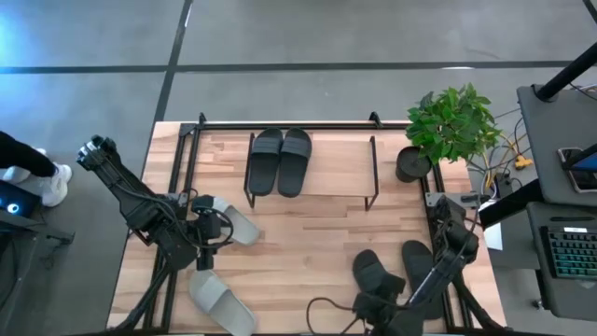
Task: Pick and place slides into the shelf
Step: Put the black slipper on the shelf
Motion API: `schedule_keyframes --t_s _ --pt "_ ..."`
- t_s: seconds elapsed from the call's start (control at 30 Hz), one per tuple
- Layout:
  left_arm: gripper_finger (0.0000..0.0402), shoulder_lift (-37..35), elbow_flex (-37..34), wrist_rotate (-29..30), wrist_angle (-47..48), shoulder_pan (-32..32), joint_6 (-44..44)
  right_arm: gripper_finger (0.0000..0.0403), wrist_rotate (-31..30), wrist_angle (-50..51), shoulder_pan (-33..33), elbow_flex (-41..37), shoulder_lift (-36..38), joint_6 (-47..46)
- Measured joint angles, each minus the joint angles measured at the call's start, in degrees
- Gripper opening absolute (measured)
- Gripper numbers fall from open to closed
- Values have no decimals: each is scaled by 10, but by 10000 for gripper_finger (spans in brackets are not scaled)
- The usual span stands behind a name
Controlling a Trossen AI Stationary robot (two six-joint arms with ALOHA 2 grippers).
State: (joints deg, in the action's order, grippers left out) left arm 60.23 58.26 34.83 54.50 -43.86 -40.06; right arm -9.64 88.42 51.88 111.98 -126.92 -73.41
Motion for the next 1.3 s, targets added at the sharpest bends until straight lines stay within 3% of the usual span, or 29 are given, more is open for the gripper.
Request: schedule_keyframes --t_s 0.53,0.87,1.0,1.3 --pt "189 4 0 0 0 0 -30 176 -61 -21 -2 -57 -10 104" --pt "189 14 -2 0 0 0 -31 157 -109 -22 -22 -105 -10 126" --pt "189 18 -2 0 0 0 -31 128 -101 -23 -34 -111 -9 127" --pt "189 24 -3 1 0 0 -31 16 -100 -21 -43 -112 -9 133"
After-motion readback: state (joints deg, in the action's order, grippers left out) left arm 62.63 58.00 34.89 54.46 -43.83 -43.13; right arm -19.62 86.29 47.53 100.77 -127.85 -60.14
